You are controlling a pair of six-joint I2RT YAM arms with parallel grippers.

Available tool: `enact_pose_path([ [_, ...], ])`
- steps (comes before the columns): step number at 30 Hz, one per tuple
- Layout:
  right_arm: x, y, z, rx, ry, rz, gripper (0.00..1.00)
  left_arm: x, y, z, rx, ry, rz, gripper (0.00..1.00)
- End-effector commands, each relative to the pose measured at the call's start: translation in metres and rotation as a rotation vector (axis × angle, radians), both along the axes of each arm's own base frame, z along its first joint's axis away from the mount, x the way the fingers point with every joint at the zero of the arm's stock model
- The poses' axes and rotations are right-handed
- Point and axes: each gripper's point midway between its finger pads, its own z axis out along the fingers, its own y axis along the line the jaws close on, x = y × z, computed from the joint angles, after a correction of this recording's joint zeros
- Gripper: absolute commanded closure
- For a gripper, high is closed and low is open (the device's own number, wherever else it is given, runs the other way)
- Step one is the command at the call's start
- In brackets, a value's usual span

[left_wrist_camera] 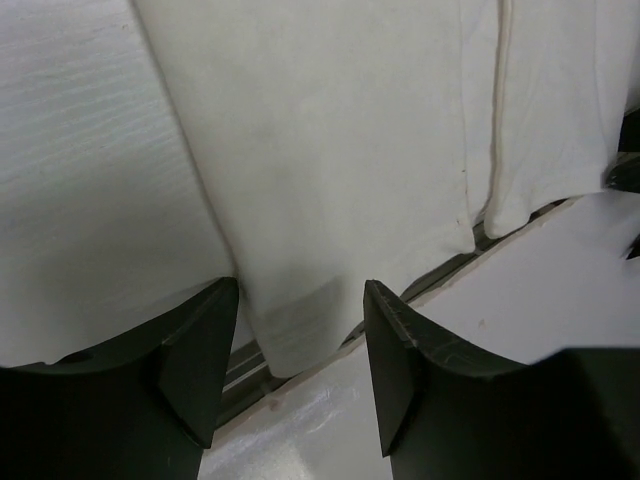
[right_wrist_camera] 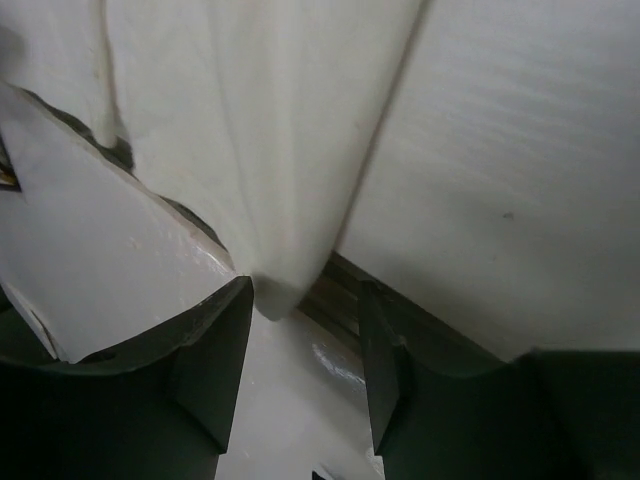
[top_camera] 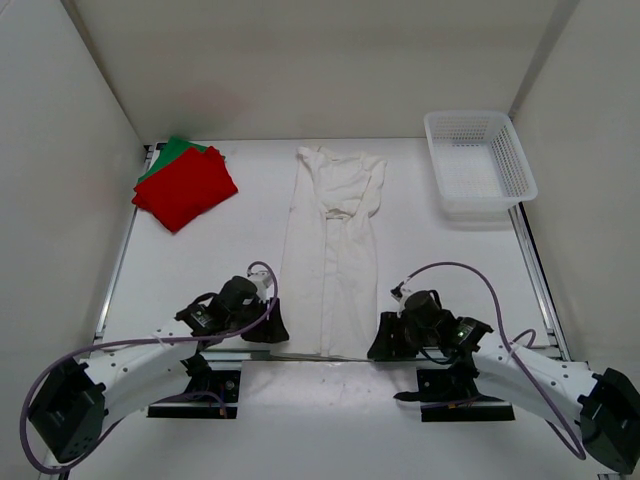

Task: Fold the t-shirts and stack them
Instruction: Rotate the tshirt 90 degrees, then grab the bottom of the folded rectangular tshirt with both arms

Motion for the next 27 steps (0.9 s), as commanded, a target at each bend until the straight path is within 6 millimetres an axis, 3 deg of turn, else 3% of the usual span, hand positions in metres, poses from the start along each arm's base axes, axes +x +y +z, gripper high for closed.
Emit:
enact_pose_path([
  [1, -0.011, -0.002, -0.007, -0.028, 0.040, 0.015, 0.55, -0.014, 0.008, 0.000, 0.039, 0.064, -0.031, 0.35],
  [7, -0.014, -0.004, -0.012, 0.003, 0.068, -0.009, 0.55, -0.026, 0.008, -0.006, 0.082, 0.089, -0.063, 0.32],
  [10, -0.016, 0.001, -0.012, 0.006, 0.059, 0.007, 0.57, -0.031, 0.009, -0.009, 0.089, 0.106, -0.072, 0.39],
  [18, 0.001, 0.024, 0.015, 0.127, -0.001, 0.009, 0.83, -0.034, 0.008, -0.008, 0.053, 0.129, -0.061, 0.61],
  [20, 0.008, 0.028, 0.023, 0.160, -0.032, 0.007, 0.92, -0.028, 0.007, -0.003, 0.025, 0.118, -0.042, 0.67],
  [22, 0.015, 0.027, 0.027, 0.166, -0.047, -0.015, 1.00, -0.022, 0.002, 0.005, -0.011, 0.098, -0.027, 0.80],
  [25, 0.031, 0.025, 0.041, 0.181, -0.101, -0.038, 1.00, -0.005, -0.005, 0.022, -0.057, 0.051, 0.006, 0.91],
  [27, 0.042, 0.024, 0.052, 0.205, -0.132, -0.049, 1.00, 0.012, -0.011, 0.040, -0.084, 0.016, 0.043, 0.92],
])
